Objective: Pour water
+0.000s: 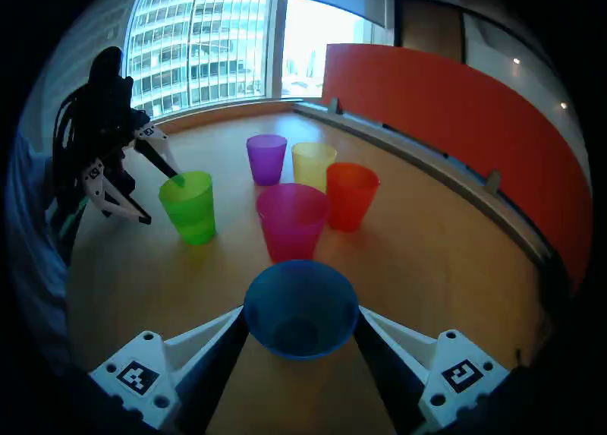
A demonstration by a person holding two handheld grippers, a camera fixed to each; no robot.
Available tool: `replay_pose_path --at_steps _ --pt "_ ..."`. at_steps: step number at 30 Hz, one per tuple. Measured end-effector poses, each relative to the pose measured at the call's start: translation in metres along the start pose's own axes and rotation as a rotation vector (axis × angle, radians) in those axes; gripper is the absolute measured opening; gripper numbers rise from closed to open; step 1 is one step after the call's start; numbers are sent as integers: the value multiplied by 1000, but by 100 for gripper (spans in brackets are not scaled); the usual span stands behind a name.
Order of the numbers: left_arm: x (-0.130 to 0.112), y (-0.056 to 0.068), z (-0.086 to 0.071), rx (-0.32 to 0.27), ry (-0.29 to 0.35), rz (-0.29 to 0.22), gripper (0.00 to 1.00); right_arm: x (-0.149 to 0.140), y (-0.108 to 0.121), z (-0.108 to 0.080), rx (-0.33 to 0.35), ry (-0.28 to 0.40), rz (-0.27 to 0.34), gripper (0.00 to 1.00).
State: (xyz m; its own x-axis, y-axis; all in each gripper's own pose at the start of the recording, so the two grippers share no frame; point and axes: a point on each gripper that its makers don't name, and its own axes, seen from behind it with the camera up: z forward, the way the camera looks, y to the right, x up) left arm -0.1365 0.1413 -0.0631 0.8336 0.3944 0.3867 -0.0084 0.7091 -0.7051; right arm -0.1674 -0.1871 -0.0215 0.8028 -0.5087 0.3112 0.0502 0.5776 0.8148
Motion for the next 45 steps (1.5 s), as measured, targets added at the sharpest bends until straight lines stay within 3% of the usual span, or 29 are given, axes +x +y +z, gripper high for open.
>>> replay_pose_path --at_steps 9,24,33,45 --pt "1 -1 -6 6 5 -28 96 -6 1 -9 -24 -2 -1 100" --pt "-2 -18 -29 107 34 -76 96 -23 4 -49 -98 24 35 100" --pt "-6 -34 -41 182 59 -105 96 -23 8 -72 -152 72 83 100" --pt "10 -56 -49 299 175 -133 96 -1 25 -96 -292 204 171 100"
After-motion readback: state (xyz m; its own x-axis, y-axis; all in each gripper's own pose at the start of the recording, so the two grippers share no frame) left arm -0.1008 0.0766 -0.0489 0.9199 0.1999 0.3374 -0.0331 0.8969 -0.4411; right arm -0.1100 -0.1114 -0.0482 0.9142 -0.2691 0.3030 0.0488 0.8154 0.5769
